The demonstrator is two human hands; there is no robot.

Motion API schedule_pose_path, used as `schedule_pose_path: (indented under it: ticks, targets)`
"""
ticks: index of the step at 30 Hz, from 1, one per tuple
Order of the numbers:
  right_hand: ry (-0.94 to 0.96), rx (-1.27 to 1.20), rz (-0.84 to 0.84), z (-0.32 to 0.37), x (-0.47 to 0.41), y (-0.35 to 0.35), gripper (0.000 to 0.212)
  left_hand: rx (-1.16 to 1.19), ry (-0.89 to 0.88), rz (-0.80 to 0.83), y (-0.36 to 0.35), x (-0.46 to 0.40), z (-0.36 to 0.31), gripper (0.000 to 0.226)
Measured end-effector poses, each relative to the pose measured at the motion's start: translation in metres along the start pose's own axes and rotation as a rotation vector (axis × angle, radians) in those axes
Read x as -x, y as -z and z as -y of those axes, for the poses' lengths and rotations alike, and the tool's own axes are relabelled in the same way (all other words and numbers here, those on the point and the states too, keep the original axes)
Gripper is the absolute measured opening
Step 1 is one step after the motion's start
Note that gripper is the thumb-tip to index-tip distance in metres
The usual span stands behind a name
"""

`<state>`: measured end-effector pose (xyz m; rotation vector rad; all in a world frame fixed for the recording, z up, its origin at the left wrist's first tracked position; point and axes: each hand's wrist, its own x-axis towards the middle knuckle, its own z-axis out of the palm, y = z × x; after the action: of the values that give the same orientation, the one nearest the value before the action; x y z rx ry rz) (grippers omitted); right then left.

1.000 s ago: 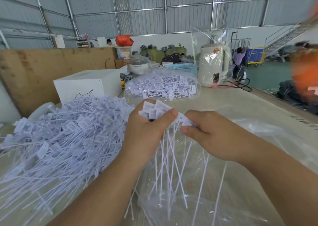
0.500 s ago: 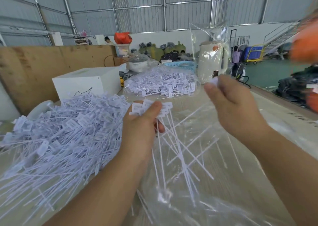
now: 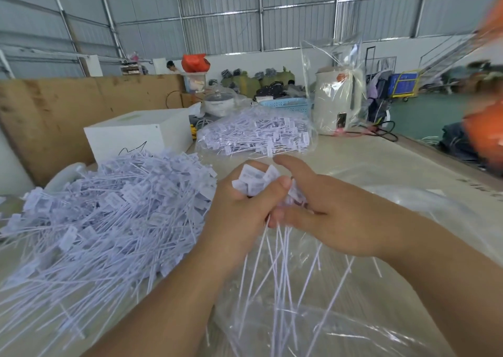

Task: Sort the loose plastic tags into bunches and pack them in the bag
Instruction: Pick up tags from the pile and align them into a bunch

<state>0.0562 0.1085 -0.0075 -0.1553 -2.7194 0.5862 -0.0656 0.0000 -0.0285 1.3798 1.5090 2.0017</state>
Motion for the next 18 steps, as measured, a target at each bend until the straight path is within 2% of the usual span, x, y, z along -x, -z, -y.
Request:
schedule_pose_path:
  ticks: [3, 8, 9, 12, 13, 15, 18]
  targets:
    - [0.034, -0.035, 0.032, -0.001, 0.0, -0.004, 0.065, -0.016, -0.008, 0.052, -0.004, 0.002, 0.0, 0.015]
    - [-0.046, -0.11, -0.034, -0.006, 0.0, -0.002, 0.087, -0.103, -0.002, -0.051, 0.004, -0.003, 0.003, 0.007]
    - [-0.065, -0.099, -0.052, -0.007, -0.001, 0.0, 0.08, -0.1, 0.002, -0.073, 0.007, -0.004, 0.003, 0.006]
    - [-0.059, -0.169, -0.071, -0.012, -0.002, 0.009, 0.018, -0.043, 0.024, -0.167, 0.012, -0.008, 0.002, 0.007]
    - [-0.062, -0.203, -0.079, -0.014, -0.001, 0.011, 0.017, -0.004, 0.042, -0.201, 0.014, -0.009, 0.002, 0.008]
    - [-0.084, -0.236, -0.122, -0.015, 0.0, 0.012, 0.03, 0.056, 0.068, -0.239, 0.016, -0.012, 0.003, 0.008]
    - [-0.085, -0.245, -0.248, -0.012, -0.002, 0.009, 0.034, 0.104, 0.069, -0.273, 0.012, -0.012, 0.005, 0.01]
